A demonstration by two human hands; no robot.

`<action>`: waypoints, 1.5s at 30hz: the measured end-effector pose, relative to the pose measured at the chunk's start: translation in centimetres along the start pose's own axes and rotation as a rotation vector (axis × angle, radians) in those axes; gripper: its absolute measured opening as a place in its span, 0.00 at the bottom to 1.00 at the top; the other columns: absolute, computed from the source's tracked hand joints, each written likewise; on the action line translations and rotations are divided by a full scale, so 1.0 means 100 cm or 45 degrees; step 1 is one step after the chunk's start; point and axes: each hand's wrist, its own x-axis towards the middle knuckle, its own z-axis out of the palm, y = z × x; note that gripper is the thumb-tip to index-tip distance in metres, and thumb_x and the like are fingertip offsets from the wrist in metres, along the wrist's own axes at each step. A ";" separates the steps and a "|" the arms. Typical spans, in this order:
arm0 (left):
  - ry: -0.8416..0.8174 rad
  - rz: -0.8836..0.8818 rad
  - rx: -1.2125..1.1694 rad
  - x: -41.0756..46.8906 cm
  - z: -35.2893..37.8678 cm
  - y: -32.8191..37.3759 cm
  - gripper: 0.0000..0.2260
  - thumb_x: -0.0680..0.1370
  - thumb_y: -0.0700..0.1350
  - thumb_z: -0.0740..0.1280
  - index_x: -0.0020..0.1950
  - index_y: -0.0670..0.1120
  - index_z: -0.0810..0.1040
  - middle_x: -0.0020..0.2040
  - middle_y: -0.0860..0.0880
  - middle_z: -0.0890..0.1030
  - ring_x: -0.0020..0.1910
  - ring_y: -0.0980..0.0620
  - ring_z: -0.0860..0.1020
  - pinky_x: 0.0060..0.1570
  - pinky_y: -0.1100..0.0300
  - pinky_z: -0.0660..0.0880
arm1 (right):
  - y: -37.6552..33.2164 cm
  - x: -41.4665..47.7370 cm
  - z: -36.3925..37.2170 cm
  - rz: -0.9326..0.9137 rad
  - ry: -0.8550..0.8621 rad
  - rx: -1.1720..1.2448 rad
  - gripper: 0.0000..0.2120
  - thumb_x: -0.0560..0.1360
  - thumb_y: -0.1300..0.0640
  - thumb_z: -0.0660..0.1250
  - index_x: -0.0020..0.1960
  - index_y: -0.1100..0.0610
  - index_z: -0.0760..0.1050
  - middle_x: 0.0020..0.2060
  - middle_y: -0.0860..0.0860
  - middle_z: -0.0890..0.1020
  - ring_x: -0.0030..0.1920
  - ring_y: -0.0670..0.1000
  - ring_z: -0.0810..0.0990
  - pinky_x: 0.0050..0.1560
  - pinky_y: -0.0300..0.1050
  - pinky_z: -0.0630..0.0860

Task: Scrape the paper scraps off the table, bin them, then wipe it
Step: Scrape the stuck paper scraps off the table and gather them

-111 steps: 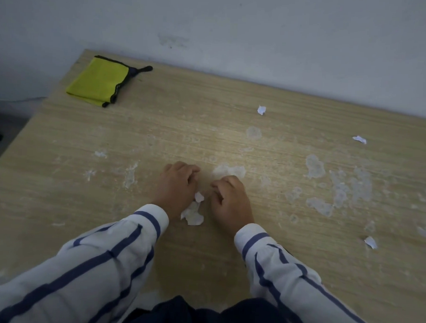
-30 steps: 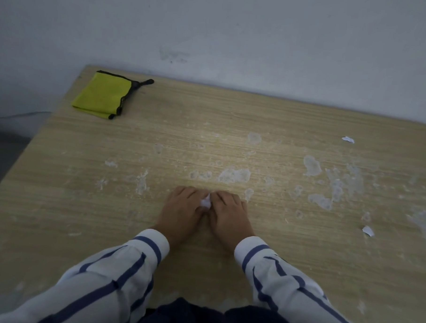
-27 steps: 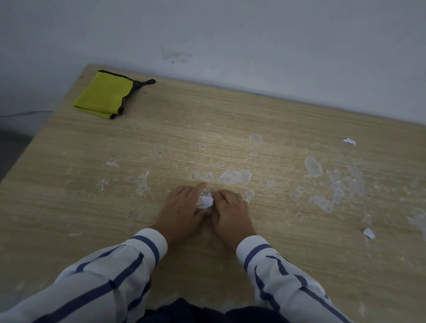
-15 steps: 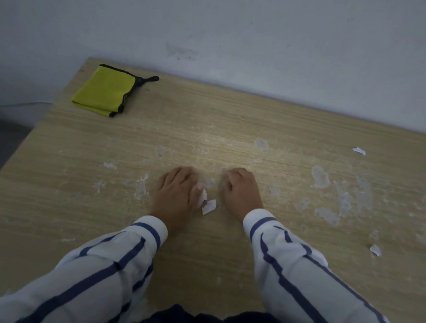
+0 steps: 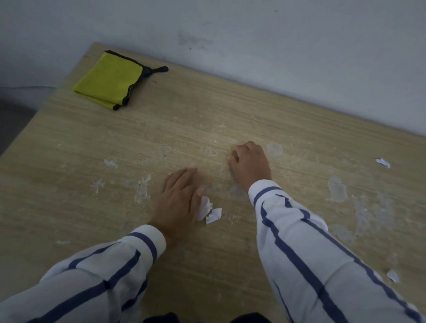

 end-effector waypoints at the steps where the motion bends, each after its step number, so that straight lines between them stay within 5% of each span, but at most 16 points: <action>1: 0.022 0.001 -0.013 -0.001 -0.001 -0.001 0.22 0.78 0.52 0.49 0.60 0.45 0.79 0.61 0.46 0.76 0.63 0.45 0.69 0.63 0.51 0.64 | 0.000 0.001 -0.001 -0.026 -0.007 -0.035 0.13 0.78 0.55 0.56 0.52 0.62 0.75 0.53 0.57 0.76 0.53 0.57 0.71 0.54 0.48 0.69; 3: 0.046 0.006 -0.001 -0.002 -0.004 -0.001 0.20 0.76 0.49 0.53 0.59 0.46 0.79 0.50 0.48 0.77 0.52 0.46 0.71 0.53 0.55 0.66 | -0.002 0.003 -0.002 -0.082 -0.006 -0.145 0.10 0.78 0.59 0.56 0.50 0.63 0.74 0.51 0.58 0.76 0.51 0.57 0.72 0.51 0.50 0.72; 6: 0.045 0.035 -0.041 -0.004 -0.006 0.002 0.18 0.75 0.47 0.56 0.62 0.47 0.76 0.46 0.50 0.78 0.47 0.48 0.73 0.50 0.57 0.64 | -0.007 0.007 -0.004 -0.095 -0.050 -0.253 0.08 0.75 0.67 0.57 0.51 0.65 0.72 0.52 0.60 0.75 0.52 0.60 0.72 0.50 0.52 0.73; 10: 0.124 -0.076 -0.233 -0.002 -0.005 0.001 0.06 0.72 0.51 0.65 0.44 0.49 0.74 0.41 0.55 0.76 0.46 0.52 0.72 0.51 0.61 0.61 | -0.003 0.010 -0.003 -0.037 0.007 -0.088 0.09 0.76 0.64 0.55 0.48 0.66 0.74 0.51 0.60 0.76 0.52 0.59 0.73 0.49 0.48 0.70; 13: 0.121 0.027 -0.187 -0.002 -0.002 -0.006 0.11 0.74 0.53 0.62 0.39 0.47 0.75 0.45 0.52 0.77 0.48 0.52 0.71 0.52 0.58 0.64 | 0.005 0.002 -0.001 0.012 0.051 0.131 0.11 0.76 0.61 0.57 0.45 0.65 0.76 0.47 0.58 0.77 0.51 0.57 0.73 0.48 0.43 0.66; 17: 0.148 -0.048 -0.257 -0.001 -0.011 -0.004 0.15 0.76 0.53 0.54 0.44 0.44 0.74 0.47 0.49 0.76 0.49 0.50 0.73 0.54 0.56 0.66 | 0.006 -0.005 0.000 -0.052 0.029 0.069 0.12 0.76 0.57 0.59 0.52 0.62 0.76 0.51 0.56 0.77 0.54 0.55 0.72 0.53 0.44 0.67; 19: 0.134 -0.159 -0.164 -0.001 -0.013 -0.008 0.20 0.75 0.54 0.50 0.52 0.43 0.74 0.56 0.46 0.76 0.59 0.46 0.72 0.62 0.55 0.62 | 0.003 -0.003 0.000 -0.058 0.041 0.039 0.14 0.77 0.56 0.57 0.58 0.61 0.75 0.54 0.57 0.76 0.56 0.56 0.71 0.56 0.46 0.68; 21: 0.085 -0.214 -0.028 -0.001 -0.015 -0.013 0.25 0.76 0.54 0.47 0.64 0.42 0.71 0.69 0.45 0.69 0.72 0.46 0.61 0.71 0.51 0.53 | 0.000 0.000 0.001 -0.042 0.059 0.009 0.15 0.78 0.57 0.56 0.60 0.60 0.73 0.55 0.57 0.76 0.56 0.56 0.71 0.56 0.48 0.68; 25: -0.027 -0.285 0.113 0.002 -0.013 -0.016 0.28 0.77 0.54 0.45 0.74 0.43 0.58 0.77 0.45 0.55 0.76 0.47 0.47 0.73 0.49 0.40 | -0.003 0.004 0.004 -0.048 0.078 -0.044 0.13 0.78 0.59 0.55 0.53 0.62 0.76 0.50 0.58 0.77 0.50 0.57 0.72 0.52 0.51 0.72; 30: -0.071 -0.328 0.218 0.008 -0.009 -0.016 0.28 0.77 0.54 0.45 0.76 0.44 0.54 0.77 0.45 0.51 0.76 0.46 0.45 0.73 0.46 0.40 | -0.006 0.009 0.007 -0.026 0.080 -0.104 0.10 0.76 0.63 0.55 0.50 0.64 0.74 0.51 0.58 0.76 0.50 0.58 0.72 0.49 0.50 0.70; 36: -0.074 -0.323 0.230 0.008 -0.009 -0.015 0.27 0.78 0.53 0.46 0.76 0.44 0.54 0.77 0.44 0.52 0.76 0.45 0.46 0.72 0.45 0.40 | 0.003 0.008 0.006 0.059 0.155 0.254 0.07 0.74 0.64 0.57 0.40 0.62 0.73 0.43 0.57 0.76 0.47 0.58 0.72 0.50 0.51 0.70; 41: -0.061 -0.329 0.245 0.009 -0.009 -0.015 0.27 0.78 0.53 0.45 0.76 0.44 0.54 0.77 0.45 0.52 0.76 0.46 0.45 0.72 0.46 0.39 | 0.010 0.005 0.009 -0.045 0.060 0.165 0.12 0.75 0.59 0.62 0.57 0.61 0.75 0.54 0.57 0.76 0.56 0.57 0.72 0.60 0.52 0.68; 45: -0.061 -0.326 0.246 0.009 -0.008 -0.016 0.27 0.78 0.53 0.46 0.75 0.44 0.55 0.77 0.45 0.52 0.76 0.47 0.45 0.72 0.47 0.39 | 0.005 0.009 0.011 -0.091 0.168 0.034 0.09 0.75 0.62 0.58 0.48 0.63 0.76 0.48 0.58 0.77 0.49 0.58 0.73 0.51 0.50 0.70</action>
